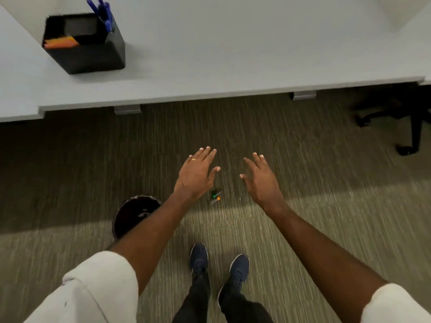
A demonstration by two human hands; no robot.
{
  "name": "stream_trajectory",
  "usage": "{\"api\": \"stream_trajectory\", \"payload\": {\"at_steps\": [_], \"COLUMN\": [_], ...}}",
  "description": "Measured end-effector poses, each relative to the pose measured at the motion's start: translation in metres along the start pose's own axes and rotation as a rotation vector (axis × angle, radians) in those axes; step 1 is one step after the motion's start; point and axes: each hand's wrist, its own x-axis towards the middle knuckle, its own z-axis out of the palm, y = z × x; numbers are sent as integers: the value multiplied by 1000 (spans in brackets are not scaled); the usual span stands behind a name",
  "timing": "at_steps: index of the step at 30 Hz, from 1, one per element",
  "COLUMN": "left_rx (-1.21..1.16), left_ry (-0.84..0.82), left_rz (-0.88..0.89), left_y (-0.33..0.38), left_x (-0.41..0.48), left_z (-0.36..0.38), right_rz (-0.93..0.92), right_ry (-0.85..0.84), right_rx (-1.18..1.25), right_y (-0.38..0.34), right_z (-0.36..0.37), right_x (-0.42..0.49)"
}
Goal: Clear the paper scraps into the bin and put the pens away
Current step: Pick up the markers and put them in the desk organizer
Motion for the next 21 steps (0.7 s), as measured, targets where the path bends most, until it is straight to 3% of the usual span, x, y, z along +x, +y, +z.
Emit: {"api": "stream_trajectory", "payload": {"at_steps": [9, 21], "left_rx": [12, -5], "left_ry": [-107, -159], "left_rz": [-9, -14], "left_y": [-32, -106], "left_x": [7, 45], "left_z": [146, 407], "right_rz": [-46, -169], "right_ry": [-101, -119], "right_rx": [-82, -164], "right_y": [81, 197], "right_z": [135, 366], "right_x": [-15, 69]}}
